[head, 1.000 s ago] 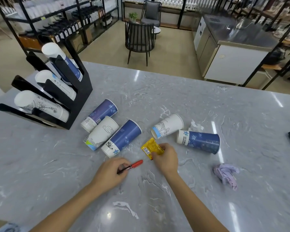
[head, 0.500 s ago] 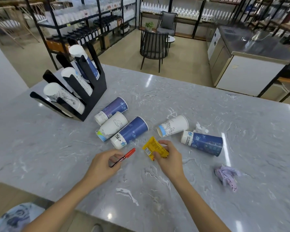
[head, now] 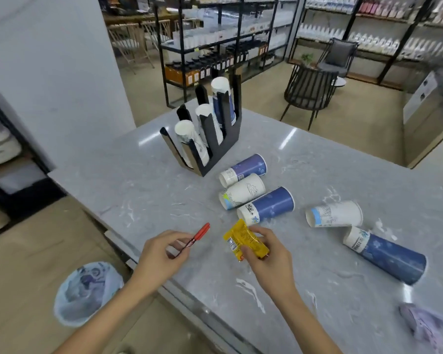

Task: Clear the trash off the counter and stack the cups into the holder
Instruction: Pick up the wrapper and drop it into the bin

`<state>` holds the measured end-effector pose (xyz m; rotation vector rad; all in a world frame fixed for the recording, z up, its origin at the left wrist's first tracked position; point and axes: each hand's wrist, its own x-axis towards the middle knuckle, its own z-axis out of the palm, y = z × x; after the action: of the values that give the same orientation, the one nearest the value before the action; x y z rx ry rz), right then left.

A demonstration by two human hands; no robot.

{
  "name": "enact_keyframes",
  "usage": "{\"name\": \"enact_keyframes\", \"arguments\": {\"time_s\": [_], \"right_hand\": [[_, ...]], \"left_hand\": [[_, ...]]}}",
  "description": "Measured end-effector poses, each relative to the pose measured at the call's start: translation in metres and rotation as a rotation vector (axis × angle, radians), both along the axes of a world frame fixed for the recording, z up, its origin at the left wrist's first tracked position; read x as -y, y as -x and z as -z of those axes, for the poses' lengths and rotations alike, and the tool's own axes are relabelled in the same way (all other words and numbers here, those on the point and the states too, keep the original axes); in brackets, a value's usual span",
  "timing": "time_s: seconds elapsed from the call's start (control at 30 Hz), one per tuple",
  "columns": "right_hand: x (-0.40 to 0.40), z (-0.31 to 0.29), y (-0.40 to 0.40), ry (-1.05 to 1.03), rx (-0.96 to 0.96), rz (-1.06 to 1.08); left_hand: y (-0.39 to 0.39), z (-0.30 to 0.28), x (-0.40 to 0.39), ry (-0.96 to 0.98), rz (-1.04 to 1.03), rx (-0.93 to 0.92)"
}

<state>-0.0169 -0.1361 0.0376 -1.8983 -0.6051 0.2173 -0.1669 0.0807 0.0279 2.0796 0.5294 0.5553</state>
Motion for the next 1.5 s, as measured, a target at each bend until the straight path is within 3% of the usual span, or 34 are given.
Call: {"name": "enact_keyframes", "arguments": {"time_s": [0.4, 0.77, 1.13, 1.5], "right_hand": [[-0.134, 0.009, 0.085, 0.034, -0.021, -0.240], [-0.278, 0.065, 0.179, 0.179, -0.052, -0.482], [-0.406, 0.188, 0.240, 0.403, -0.140, -0.564], [-0.489, 0.365, 0.277, 0.647, -0.222, -0.572]], "left_hand": [[0.134, 0.012, -0.097, 0.036, -0.252, -0.029], [0.260, 0.068, -0.202, 0.164, -0.493, -0.178], [0.327, 0.169, -0.296, 0.339, -0.663, -0.356], [0.325, 0.355, -0.365, 0.605, -0.729, -0.532]]}}
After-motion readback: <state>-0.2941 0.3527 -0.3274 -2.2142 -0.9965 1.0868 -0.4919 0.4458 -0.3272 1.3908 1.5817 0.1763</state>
